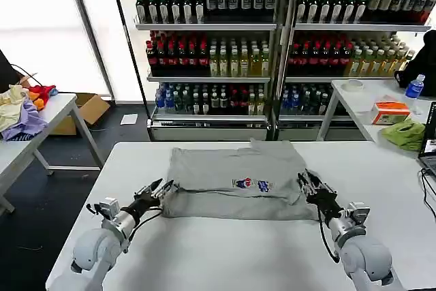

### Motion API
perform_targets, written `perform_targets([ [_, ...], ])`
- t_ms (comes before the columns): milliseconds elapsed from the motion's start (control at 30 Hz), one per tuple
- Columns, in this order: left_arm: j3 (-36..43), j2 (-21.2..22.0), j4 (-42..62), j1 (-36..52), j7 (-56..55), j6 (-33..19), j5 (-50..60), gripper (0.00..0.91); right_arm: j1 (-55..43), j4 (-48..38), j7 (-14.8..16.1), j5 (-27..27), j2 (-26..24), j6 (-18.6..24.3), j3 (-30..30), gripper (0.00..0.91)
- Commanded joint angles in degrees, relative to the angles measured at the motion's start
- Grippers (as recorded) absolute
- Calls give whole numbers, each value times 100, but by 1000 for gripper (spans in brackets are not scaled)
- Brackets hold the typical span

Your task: Fold and organize the clothes.

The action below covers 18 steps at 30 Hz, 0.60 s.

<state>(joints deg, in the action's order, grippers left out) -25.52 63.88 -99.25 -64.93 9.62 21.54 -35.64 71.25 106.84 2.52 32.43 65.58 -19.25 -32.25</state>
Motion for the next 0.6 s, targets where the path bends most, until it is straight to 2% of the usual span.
perform_targets([
  [33, -201, -61, -541, -366, -46, -72, 213, 907, 525, 471, 10, -227, -28, -163, -200, 907],
  [100, -180, -14, -802, -848, -49, -59, 422, 907, 731, 675, -163, -452, 19, -197, -261, 907],
  [133, -161, 68, -889, -1050, -86, -26, 665, 907, 838, 789, -485, -576, 67, -323, -295, 907],
  [233, -123, 227, -950, -1309, -151, -47, 1004, 907, 1098, 964, -824, -615, 117, -513, -319, 907],
  [300, -93, 290, -936, -1361, -164, -27, 986, 907, 1193, 963, -909, -630, 134, -567, -278, 907],
  [400, 11, 403, -745, -1278, -239, 35, 981, 907, 1174, 759, -1250, -827, 258, -715, -150, 907],
  [433, 38, 436, -666, -1197, -258, 55, 961, 907, 1145, 650, -1449, -802, 327, -777, -102, 907],
  [467, 78, 487, -586, -1146, -251, 18, 958, 746, 1104, 581, -1552, -785, 392, -784, -85, 907],
  [500, 91, 515, -506, -1119, -243, -46, 926, 484, 1092, 536, -1617, -781, 437, -768, -75, 907],
  [533, 114, 566, -429, -1060, -251, -181, 805, 413, 1092, 486, -1708, -754, 488, -744, -56, 907],
  [567, 107, 593, -418, -1045, -263, -165, 725, 262, 1092, 454, -1735, -711, 512, -722, -47, 776],
  [600, 106, 606, -404, -1041, -272, -156, 645, 181, 1081, 423, -1792, -676, 524, -658, -28, 403],
])
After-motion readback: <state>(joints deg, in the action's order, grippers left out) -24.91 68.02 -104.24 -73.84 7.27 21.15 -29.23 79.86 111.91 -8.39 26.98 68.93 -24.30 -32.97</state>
